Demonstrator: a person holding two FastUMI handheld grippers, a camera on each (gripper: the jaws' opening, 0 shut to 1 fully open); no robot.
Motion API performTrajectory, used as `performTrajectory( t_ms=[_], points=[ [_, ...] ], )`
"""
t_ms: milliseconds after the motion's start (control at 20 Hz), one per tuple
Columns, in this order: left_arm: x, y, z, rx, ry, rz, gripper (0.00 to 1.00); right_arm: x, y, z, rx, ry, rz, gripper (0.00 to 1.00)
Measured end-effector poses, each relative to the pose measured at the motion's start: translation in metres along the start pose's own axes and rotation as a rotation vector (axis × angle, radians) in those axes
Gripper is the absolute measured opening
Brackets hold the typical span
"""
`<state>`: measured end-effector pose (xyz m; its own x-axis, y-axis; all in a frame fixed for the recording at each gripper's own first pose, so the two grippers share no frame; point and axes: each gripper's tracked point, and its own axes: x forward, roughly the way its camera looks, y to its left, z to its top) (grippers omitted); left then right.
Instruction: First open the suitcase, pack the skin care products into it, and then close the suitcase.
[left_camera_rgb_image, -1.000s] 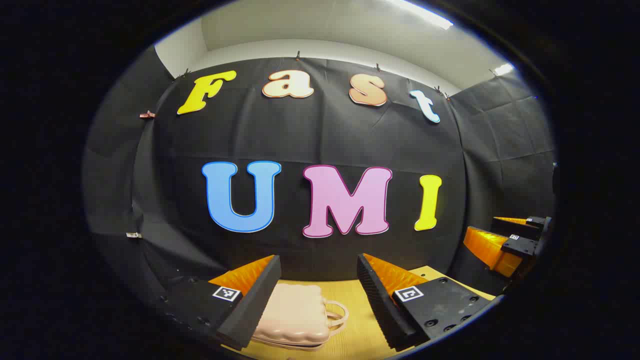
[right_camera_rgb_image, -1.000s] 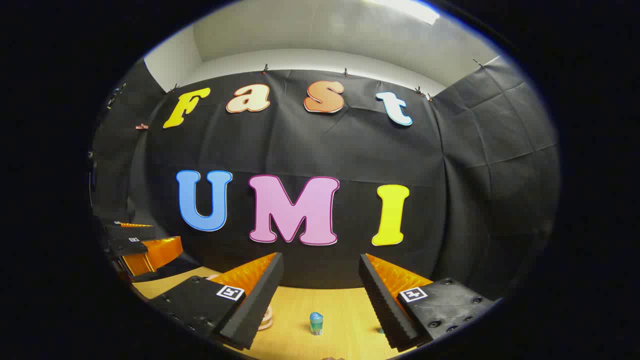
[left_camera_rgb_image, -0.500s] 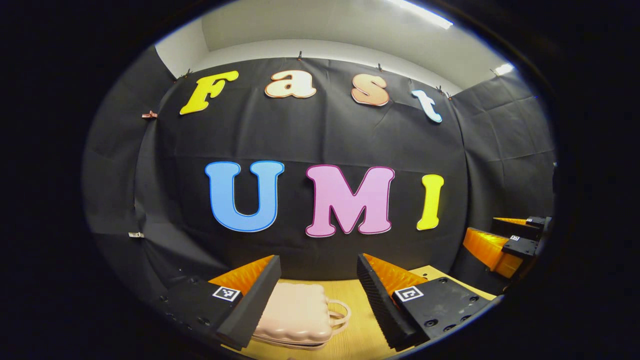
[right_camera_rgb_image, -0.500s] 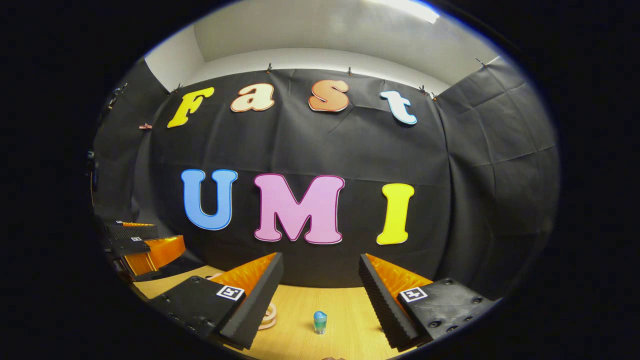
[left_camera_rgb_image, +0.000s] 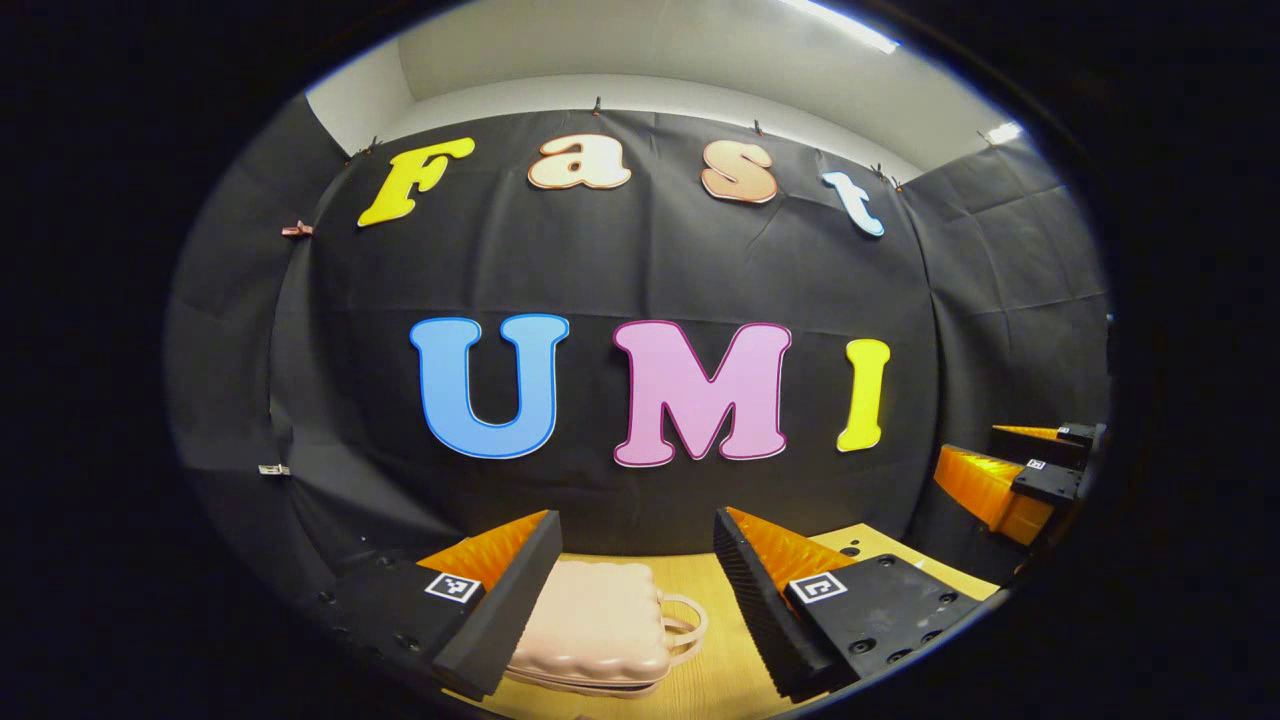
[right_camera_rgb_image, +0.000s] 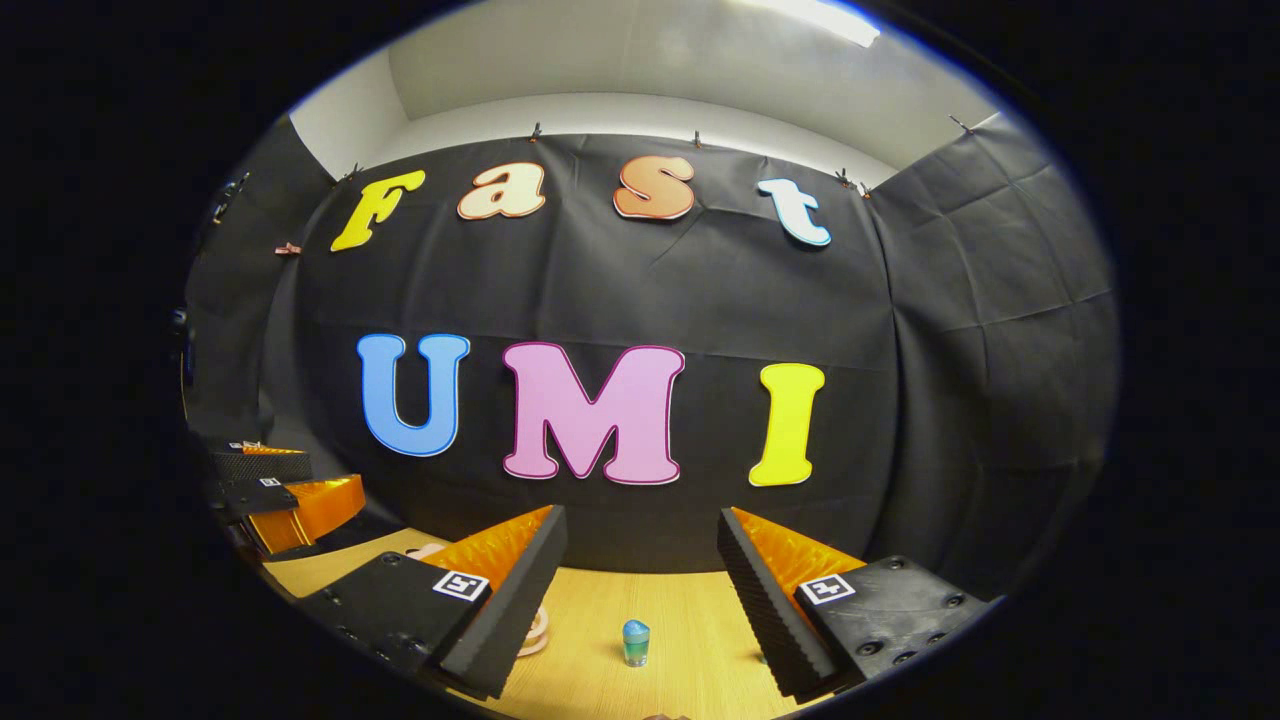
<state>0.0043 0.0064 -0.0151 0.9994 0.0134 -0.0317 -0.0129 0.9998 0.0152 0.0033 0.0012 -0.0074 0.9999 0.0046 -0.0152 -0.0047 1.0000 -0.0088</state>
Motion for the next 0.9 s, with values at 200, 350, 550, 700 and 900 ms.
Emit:
performTrajectory(
  t_ms=[200,350,550,700,900],
  points=[
    [0.023,-0.019,-0.025,-0.026,0.076,-0.072,0.96,0.006,-0.010,-0.004,-0.001,0.005,-0.021,0.96],
    [0.052,-0.030,-0.057,-0.003,0.172,-0.099,0.96,0.011,-0.016,-0.014,-0.005,0.023,-0.022,0.96],
    [0.093,-0.054,-0.114,0.030,0.308,-0.135,0.96,0.020,-0.029,-0.034,-0.009,0.059,-0.023,0.96],
    [0.126,-0.072,-0.165,0.058,0.423,-0.148,0.96,0.030,-0.040,-0.060,0.013,0.112,-0.022,0.96],
    [0.159,-0.093,-0.230,0.085,0.576,-0.147,0.91,0.049,-0.046,-0.085,-0.030,0.152,0.016,0.97]
  ],
)
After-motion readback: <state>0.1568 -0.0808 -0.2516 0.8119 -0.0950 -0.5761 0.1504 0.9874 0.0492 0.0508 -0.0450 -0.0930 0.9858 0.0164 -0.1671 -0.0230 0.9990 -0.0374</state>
